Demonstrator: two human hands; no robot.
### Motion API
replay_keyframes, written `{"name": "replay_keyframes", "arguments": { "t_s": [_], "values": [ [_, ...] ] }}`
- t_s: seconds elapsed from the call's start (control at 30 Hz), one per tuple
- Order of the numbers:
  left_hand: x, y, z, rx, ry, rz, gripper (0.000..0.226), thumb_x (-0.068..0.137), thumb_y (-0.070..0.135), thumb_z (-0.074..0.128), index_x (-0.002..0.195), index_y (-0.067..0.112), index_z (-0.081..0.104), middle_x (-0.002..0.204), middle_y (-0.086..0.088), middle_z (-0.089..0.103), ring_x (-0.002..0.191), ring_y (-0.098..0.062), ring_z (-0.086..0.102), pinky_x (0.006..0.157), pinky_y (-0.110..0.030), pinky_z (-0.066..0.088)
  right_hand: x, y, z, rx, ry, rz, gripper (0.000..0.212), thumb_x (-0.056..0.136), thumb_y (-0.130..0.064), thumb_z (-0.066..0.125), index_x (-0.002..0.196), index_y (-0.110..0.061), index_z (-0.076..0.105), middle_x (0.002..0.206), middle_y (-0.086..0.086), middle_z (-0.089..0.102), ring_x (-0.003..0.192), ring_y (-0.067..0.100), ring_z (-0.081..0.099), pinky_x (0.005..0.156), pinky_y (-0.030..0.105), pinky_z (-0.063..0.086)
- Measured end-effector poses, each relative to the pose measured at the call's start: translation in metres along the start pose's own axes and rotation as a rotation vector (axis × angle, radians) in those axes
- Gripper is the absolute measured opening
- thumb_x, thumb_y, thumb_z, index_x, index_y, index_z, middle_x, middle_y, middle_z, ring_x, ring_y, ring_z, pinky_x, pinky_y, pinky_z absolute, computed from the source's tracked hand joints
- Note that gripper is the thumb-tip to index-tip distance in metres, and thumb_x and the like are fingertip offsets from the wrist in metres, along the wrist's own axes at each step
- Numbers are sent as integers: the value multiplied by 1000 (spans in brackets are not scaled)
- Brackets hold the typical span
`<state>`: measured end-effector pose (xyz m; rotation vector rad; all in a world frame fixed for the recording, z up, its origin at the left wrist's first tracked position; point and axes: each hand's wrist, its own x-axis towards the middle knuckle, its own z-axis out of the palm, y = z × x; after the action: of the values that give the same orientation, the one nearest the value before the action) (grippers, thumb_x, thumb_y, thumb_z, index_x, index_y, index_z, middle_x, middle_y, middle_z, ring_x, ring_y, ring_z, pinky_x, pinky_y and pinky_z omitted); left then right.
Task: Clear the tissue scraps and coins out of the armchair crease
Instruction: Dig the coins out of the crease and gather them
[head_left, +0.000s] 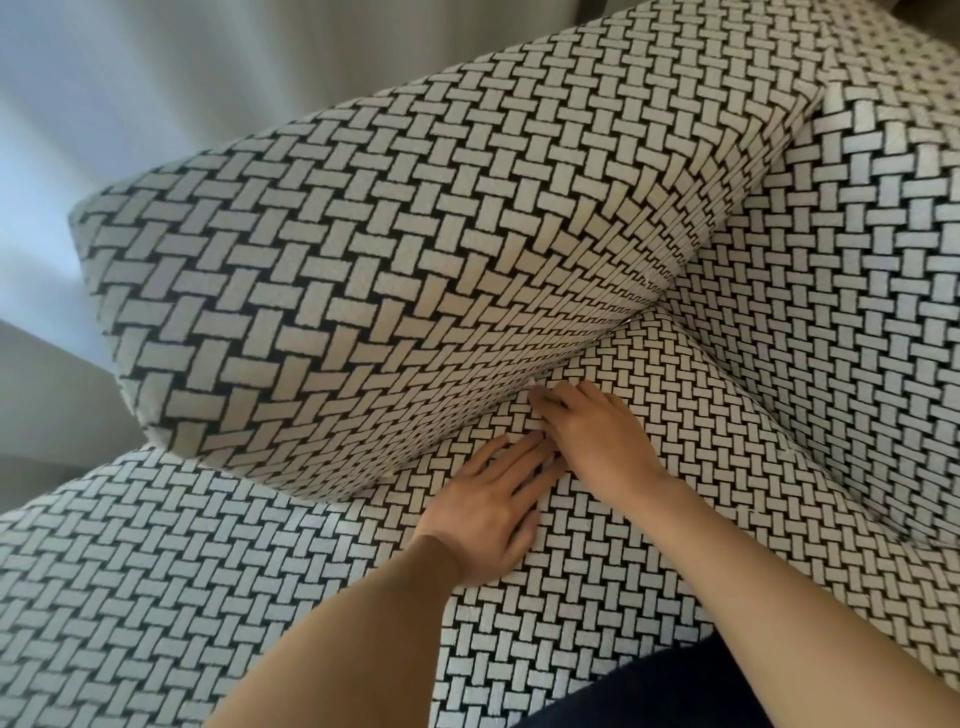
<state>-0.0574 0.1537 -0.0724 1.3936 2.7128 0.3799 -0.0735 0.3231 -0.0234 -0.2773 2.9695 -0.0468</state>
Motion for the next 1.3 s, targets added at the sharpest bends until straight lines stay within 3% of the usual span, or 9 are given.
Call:
{"name": "replay_keyframes", "arguments": {
  "t_s": [0.17,0.33,0.43,0.6,0.73,0.93,1.07,1.2,1.3],
  "values": [
    [-1,0,0,-11,7,-5,56,93,36,34,146,19,31,152,-4,33,141,-17,28,117,-40,19,-16,2,4,67,103,22,48,55,-2,85,101,-9,73,97,4,69,82,25,65,66,33,55],
    [-2,1,0,-5,-8,-22,57,93,36,34,147,21,29,153,-2,30,143,-15,23,117,-38,14,-43,5,2,55,86,101,49,55,0,85,102,-8,73,86,5,69,77,25,65,63,31,55],
    [-1,1,-3,-2,-24,-27,56,94,37,34,148,23,28,154,0,28,143,-14,20,117,-37,9,-60,3,-6,89,28,147,42,77,-1,71,118,-9,66,95,8,66,93,26,62,69,32,52],
    [0,5,-9,12,-40,-42,55,94,39,28,147,25,28,153,2,29,142,-13,22,117,-34,8,-75,10,0,238,37,221,45,93,-6,54,135,-21,51,129,3,57,118,21,54,101,32,43],
    [21,10,-19,21,-64,-55,56,88,42,36,139,21,32,144,0,33,135,-18,26,116,-38,12,-81,17,2,422,101,226,43,92,-3,55,131,-20,56,118,-1,59,106,16,58,95,22,44],
    [79,17,-12,-29,-134,-72,84,90,57,36,150,19,-8,159,3,-8,145,-14,-11,119,-38,-3,-71,28,8,607,236,234,28,84,-5,66,112,-9,68,105,5,64,94,15,59,89,31,50],
    [89,14,-4,20,-123,-82,79,91,61,22,150,20,-11,158,5,-15,142,-8,-20,119,-36,-3,-52,48,9,765,368,398,31,81,-8,71,111,-11,68,104,-2,62,91,9,59,86,18,49],
    [87,13,0,12,-115,-84,77,90,62,21,149,25,-14,157,8,-19,141,-5,-23,119,-35,-3,-31,70,3,776,474,488,28,88,-8,63,116,-11,65,116,1,65,101,7,57,93,16,42],
    [87,13,1,6,-126,-85,77,89,63,15,147,26,-19,155,9,-25,140,-5,-27,119,-36,-6,-13,89,6,735,352,469,40,92,-13,58,131,-10,53,135,4,53,124,15,47,102,13,27]
  ]
}}
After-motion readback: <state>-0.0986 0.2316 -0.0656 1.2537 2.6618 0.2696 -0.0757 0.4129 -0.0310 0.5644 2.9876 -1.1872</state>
